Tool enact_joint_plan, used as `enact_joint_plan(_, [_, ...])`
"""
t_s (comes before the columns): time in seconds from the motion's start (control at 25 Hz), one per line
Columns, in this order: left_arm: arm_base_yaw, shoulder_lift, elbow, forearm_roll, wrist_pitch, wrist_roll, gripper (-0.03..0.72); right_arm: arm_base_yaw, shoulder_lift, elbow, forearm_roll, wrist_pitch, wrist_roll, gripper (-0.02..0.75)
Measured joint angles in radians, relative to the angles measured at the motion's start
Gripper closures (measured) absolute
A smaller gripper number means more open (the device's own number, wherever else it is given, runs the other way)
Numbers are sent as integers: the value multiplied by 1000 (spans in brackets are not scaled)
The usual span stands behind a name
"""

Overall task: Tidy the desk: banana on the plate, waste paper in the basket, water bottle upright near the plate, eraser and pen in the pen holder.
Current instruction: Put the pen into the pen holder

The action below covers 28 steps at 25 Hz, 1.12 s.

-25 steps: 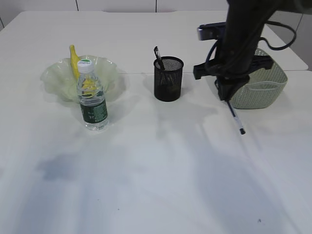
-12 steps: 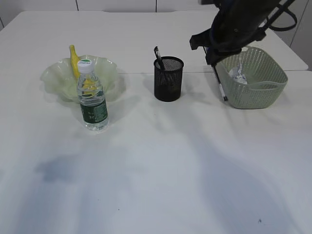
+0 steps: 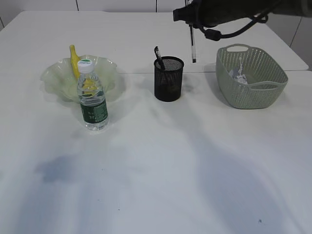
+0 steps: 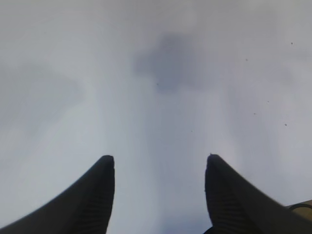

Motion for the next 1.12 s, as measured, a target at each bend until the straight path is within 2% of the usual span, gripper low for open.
enact_joint_plan(0.32, [0,0,0,0,1,0,273,0,122,0,0,-322,5,692])
enact_joint_plan(0.6, [0,0,0,0,0,0,273,0,208,-18,-10,-408,27,692])
enact_joint_plan(0.88, [0,0,0,2,-14,0,273,0,260,-50,-192,-515,199,692])
enact_joint_plan(1.12, [0,0,0,2,-14,0,273,0,276,-54,-275,-532,230,692])
